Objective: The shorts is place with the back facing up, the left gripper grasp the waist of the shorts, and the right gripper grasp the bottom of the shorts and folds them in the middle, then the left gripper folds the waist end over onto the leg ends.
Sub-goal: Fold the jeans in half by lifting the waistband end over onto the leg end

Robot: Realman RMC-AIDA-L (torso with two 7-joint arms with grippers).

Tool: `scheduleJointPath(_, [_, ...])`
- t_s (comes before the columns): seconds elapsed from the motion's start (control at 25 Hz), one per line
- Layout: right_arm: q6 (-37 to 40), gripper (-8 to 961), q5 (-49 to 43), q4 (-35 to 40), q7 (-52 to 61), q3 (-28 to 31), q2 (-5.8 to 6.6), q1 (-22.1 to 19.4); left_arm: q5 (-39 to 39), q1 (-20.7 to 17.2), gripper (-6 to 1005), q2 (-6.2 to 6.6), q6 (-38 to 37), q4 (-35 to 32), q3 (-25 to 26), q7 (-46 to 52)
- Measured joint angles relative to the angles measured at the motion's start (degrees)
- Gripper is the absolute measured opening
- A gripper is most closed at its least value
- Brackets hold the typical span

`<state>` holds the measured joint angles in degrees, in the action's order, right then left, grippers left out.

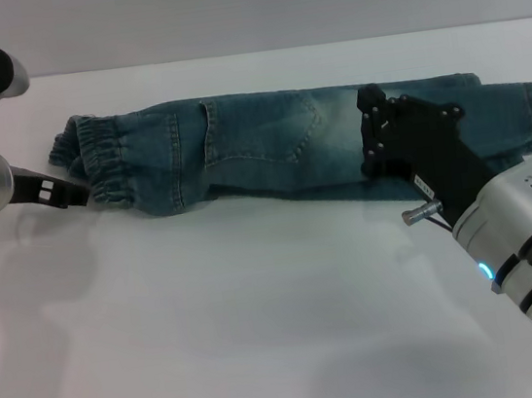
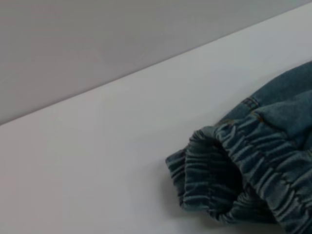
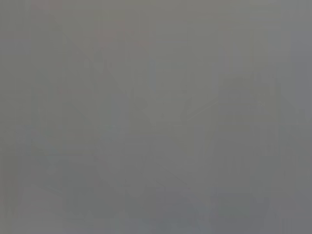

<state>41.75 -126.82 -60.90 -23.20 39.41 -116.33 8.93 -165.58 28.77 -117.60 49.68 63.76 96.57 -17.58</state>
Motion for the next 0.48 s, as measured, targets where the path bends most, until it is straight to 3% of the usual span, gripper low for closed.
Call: scheduleJointPath(0.48, [-0.12,0,0.00,-0.08,0.00,0.78,0.14,0.12,0.01,0.41,794,-0.34,-1.15,0.24,-2.73,0.18])
